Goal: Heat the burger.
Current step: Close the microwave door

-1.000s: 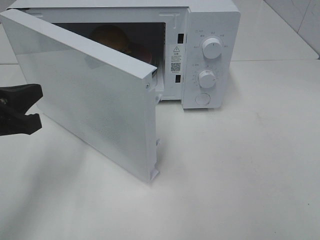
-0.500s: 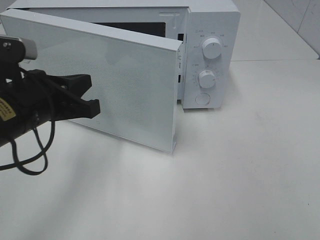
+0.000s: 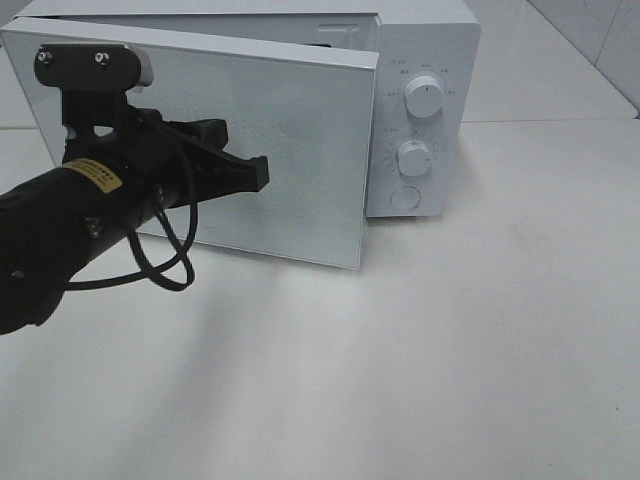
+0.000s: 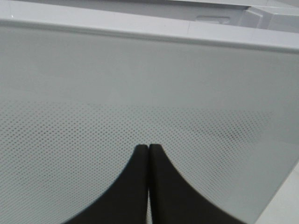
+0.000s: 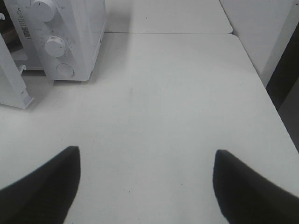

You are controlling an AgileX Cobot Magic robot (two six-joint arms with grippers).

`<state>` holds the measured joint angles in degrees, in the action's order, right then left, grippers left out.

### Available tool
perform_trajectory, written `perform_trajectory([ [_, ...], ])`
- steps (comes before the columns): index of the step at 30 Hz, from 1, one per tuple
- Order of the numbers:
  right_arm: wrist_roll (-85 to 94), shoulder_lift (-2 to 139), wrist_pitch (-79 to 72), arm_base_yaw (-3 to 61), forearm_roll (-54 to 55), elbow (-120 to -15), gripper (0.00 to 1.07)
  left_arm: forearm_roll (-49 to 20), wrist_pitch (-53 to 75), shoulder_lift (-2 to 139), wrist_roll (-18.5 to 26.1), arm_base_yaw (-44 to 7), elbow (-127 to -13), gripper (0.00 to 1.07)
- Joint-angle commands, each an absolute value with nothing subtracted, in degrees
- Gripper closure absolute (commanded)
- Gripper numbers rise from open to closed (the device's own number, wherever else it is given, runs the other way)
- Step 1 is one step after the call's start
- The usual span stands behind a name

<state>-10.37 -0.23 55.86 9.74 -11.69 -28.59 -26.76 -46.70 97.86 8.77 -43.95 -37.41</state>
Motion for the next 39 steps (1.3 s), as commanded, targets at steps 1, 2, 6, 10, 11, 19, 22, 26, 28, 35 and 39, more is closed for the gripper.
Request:
perform_trajectory([
  [1, -10.08, -1.66, 55.41, 9.45, -11.63, -28.48, 0.33, -27.50, -45.15, 98.95, 9.22, -44.46, -40.57, 1.07],
  [2, -10.08, -1.66, 55.41, 9.45, -11.63, -28.48, 0.33, -27.50, -45.15, 98.95, 9.22, -44.46, -40.57, 1.07],
  [6, -10.08, -1.66, 55.41, 9.45, -11.63, -28.48, 0.33, -27.39, -43.49, 100.78, 9.34, -44.46, -43.89, 1.07],
  [10, -10.08, -1.66, 55.41, 9.45, -11.63, -28.48, 0.33, -27.39, -42.86, 102.10, 9.34, -44.46, -45.61, 1.07],
  [11, -10.08, -1.66, 55.41, 9.45, -11.63, -28.48, 0.33, -27.39, -42.00, 103.08, 9.34, -44.46, -46.98, 1.07],
  [19, -10.08, -1.66, 55.41, 9.45, -11.63, -28.48, 0.33, -25.61, -39.19, 106.34, 9.80, -44.40, -52.71, 1.07],
  [22, -10.08, -1.66, 55.41, 9.45, -11.63, -28.48, 0.33, -25.67, -38.27, 107.20, 10.26, -44.40, -53.97, 1.07],
  [26, -10.08, -1.66, 55.41, 9.45, -11.63, -28.48, 0.33, -25.50, -36.55, 108.52, 11.46, -44.40, -56.15, 1.07],
  [28, -10.08, -1.66, 55.41, 9.45, -11.63, -28.48, 0.33, -25.50, -36.50, 108.75, 11.86, -44.40, -56.55, 1.07],
  [35, -10.08, -1.66, 55.41, 9.45, -11.63, -28.48, 0.33, -24.98, -33.06, 111.10, 12.49, -44.40, -60.85, 1.07],
  [39, -10.08, -1.66, 55.41, 9.45, -11.63, -28.48, 0.33, -22.80, -30.65, 112.99, 12.72, -44.40, -64.17, 1.07],
])
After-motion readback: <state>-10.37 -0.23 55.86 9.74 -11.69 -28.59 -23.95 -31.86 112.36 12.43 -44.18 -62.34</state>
